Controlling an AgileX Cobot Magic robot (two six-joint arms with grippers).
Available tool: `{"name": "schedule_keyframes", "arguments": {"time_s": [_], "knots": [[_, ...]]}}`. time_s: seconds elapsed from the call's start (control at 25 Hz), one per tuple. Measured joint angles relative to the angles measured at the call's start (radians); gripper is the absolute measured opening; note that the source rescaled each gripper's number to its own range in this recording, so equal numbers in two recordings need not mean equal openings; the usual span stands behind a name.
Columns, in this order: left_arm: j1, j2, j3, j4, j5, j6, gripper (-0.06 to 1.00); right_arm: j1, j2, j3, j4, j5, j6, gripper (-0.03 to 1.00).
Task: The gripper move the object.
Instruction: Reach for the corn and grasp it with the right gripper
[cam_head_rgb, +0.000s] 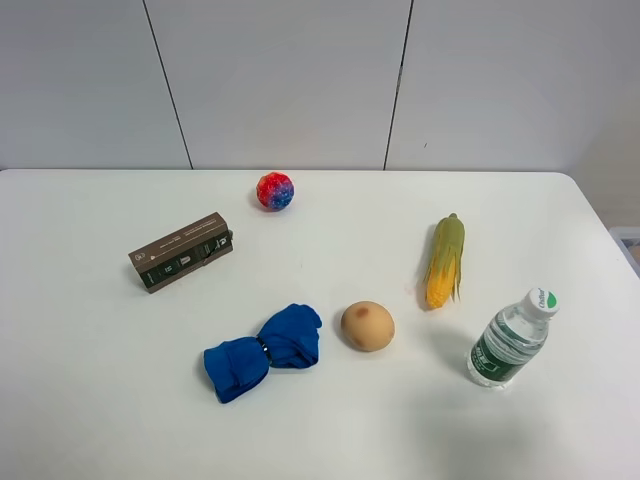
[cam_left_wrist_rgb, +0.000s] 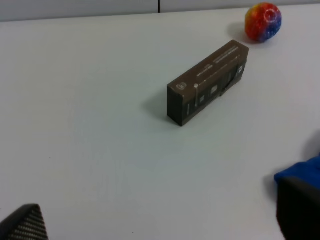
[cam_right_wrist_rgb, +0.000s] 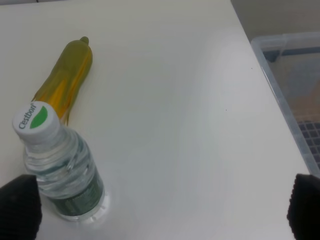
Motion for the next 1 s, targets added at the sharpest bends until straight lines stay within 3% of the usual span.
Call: {"name": "schedule_keyframes", "arguments": {"time_s": [1.0], "knots": [[0.0,0.0,0.0,0.0,0.0,0.0,1.0,0.0,0.0,0.0,0.0,0.0,0.0,1.0]]}}
